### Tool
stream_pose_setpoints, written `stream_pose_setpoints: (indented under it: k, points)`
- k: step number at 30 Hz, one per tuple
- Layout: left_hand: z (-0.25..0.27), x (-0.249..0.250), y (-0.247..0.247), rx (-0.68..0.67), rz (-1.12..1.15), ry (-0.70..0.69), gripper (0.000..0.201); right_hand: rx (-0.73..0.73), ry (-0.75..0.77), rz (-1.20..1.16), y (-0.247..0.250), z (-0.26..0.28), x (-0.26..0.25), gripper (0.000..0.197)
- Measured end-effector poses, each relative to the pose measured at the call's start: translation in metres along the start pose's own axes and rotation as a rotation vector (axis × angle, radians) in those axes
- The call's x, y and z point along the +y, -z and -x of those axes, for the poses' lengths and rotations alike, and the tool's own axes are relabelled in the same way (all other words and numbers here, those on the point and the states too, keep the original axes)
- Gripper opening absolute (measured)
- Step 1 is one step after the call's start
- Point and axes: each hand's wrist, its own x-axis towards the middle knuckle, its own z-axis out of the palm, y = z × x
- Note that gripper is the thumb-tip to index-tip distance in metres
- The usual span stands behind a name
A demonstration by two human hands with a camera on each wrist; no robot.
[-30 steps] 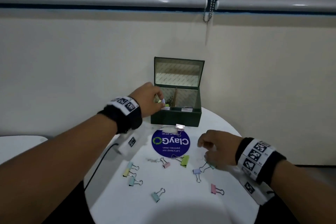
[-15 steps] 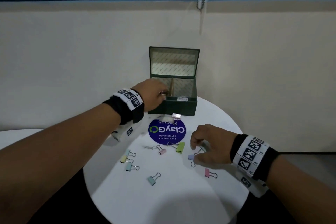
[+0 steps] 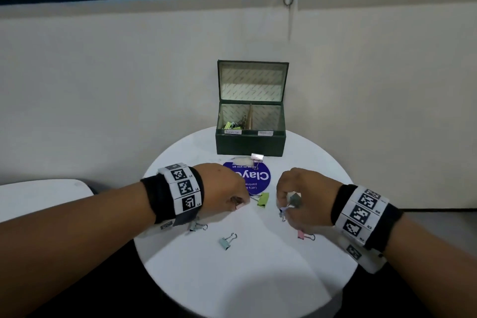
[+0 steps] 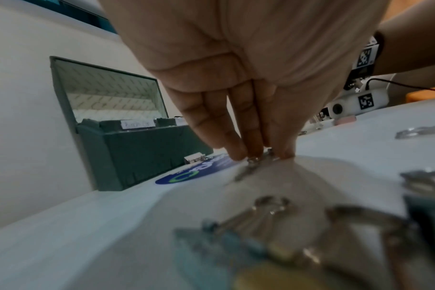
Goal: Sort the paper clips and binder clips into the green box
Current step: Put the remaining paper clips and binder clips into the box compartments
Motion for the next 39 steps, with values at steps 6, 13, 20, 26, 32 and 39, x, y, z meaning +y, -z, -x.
stream_pose_setpoints:
  k: [6, 13, 20, 26, 32, 39]
  points:
    - [0.009, 0.001, -0.004, 0.068, 0.166, 0.09, 0.022, 0.09, 0.009, -0.06, -0.001, 0.012, 0.002, 0.014]
    - [0.034, -0.032, 0.008, 0.128, 0.963, 0.429, 0.018, -0.145, -0.036, 0.073, 0.001, 0.011, -0.001, 0.025]
    - [0.064, -0.042, -0.007, -0.125, 0.472, 0.455, 0.026, -0.24, -0.065, 0.168, -0.002, 0.02, 0.002, 0.022]
    - [0.065, -0.036, -0.015, -0.111, 0.147, 0.372, 0.026, -0.158, -0.026, 0.143, -0.008, 0.015, 0.003, 0.012]
    - [0.06, -0.048, -0.015, -0.002, 0.391, 0.334, 0.013, -0.08, 0.009, 0.083, -0.008, 0.011, 0.002, 0.011]
    - [0.014, -0.094, 0.029, 0.357, 0.618, 0.408, 0.012, 0.052, 0.097, -0.02, 0.025, -0.039, -0.015, 0.02]
